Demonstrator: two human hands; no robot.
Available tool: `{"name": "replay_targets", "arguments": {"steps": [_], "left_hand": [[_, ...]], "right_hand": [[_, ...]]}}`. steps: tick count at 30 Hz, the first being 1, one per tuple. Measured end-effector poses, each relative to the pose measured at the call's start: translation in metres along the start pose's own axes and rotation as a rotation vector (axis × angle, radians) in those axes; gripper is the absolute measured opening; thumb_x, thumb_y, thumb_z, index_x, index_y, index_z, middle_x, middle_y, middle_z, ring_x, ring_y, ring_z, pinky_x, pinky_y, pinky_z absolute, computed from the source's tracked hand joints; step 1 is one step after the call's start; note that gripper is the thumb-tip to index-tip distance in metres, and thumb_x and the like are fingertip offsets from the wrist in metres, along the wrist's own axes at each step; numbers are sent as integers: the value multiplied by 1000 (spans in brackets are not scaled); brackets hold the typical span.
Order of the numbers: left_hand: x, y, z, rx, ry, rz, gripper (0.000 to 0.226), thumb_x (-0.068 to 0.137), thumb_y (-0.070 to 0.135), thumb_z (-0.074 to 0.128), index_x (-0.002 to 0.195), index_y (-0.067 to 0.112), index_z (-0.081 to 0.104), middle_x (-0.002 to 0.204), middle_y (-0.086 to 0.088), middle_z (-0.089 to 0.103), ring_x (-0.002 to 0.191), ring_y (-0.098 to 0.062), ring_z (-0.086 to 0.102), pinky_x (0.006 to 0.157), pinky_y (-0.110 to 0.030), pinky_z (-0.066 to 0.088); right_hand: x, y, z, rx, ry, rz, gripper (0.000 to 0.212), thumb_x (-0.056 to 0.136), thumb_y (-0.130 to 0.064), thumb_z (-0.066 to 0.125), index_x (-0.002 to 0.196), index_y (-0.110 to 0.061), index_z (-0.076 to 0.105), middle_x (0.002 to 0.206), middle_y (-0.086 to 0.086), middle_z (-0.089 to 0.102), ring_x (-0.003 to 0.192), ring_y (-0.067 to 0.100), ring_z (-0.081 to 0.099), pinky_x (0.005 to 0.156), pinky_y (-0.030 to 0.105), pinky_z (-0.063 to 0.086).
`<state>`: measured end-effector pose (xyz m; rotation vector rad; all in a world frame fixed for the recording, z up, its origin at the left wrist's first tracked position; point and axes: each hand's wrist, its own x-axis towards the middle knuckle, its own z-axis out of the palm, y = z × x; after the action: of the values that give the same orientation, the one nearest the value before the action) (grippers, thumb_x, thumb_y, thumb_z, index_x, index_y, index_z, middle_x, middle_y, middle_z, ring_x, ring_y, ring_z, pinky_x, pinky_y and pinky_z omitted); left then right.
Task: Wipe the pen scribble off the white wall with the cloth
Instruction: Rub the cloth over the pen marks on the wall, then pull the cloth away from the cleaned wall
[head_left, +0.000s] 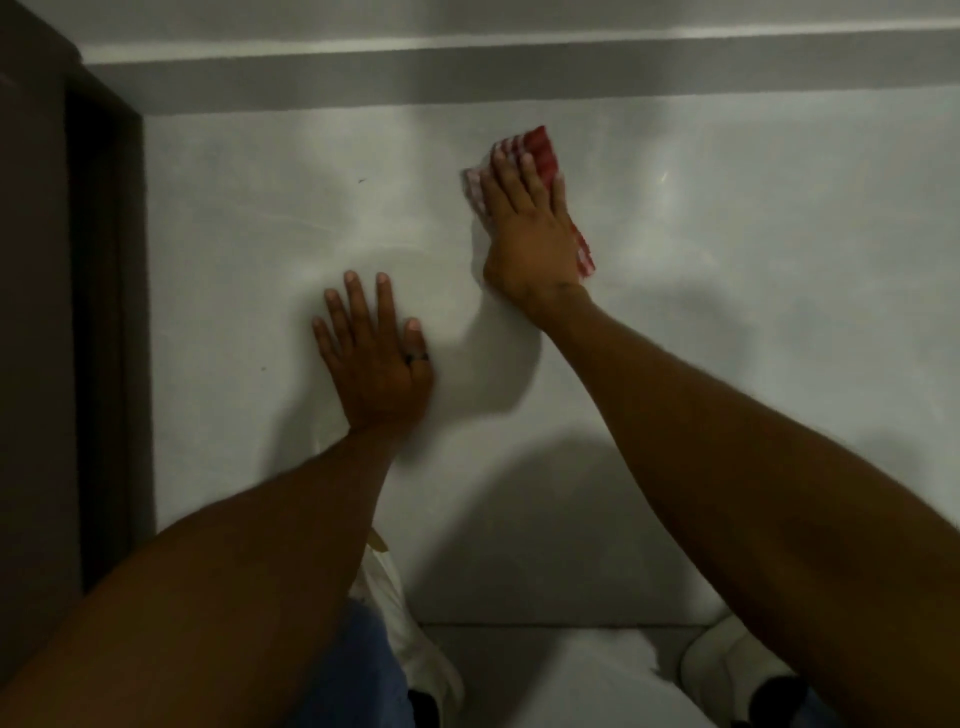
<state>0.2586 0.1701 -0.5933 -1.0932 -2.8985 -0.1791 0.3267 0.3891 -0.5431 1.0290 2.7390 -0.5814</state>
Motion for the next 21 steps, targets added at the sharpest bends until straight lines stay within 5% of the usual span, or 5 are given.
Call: {"name": "replay_targets", "arguments": {"steps": [8,11,13,18,21], "left_hand": [[37,-9,-69,-62,-647,-13,67,116,45,35,174,17,20,183,-17,7,169,-40,6,137,-52,6],[58,0,-156,-403,-1104,-396,64,118,47,31,167,7,39,175,-18,35,163,-36,31,135,-44,22],[57,13,-236,-753,-1248,-734,67,115,57,30,160,12,50,162,-15,54,147,-39,50,125,-50,38],[44,14,-417,-1528,-1113,-1295,61,99,60,56,123,8,74,107,-13,80,90,-30,78,85,-41,60],[47,-12,-498,-1598,-870,-1291,45,105,43,60,134,10,71,120,-21,81,107,-36,78,95,-46,60]], "right_hand": [[-128,-12,-21,180,-339,52,84,94,4,58,169,-12,22,181,15,3,168,38,-1,138,44,7],[-164,-46,-73,735,-369,404,68,92,5,66,157,-11,50,165,13,47,153,36,45,126,30,35],[-179,-91,-129,1210,-291,730,58,99,-10,71,155,-10,53,153,14,61,137,33,63,122,43,48],[-194,-208,-259,2015,-219,943,68,83,-22,61,148,-4,59,143,29,65,131,48,65,107,55,59],[-179,-265,-315,1946,-274,791,58,87,-23,71,142,-5,64,129,23,75,113,39,76,95,48,64]]}}
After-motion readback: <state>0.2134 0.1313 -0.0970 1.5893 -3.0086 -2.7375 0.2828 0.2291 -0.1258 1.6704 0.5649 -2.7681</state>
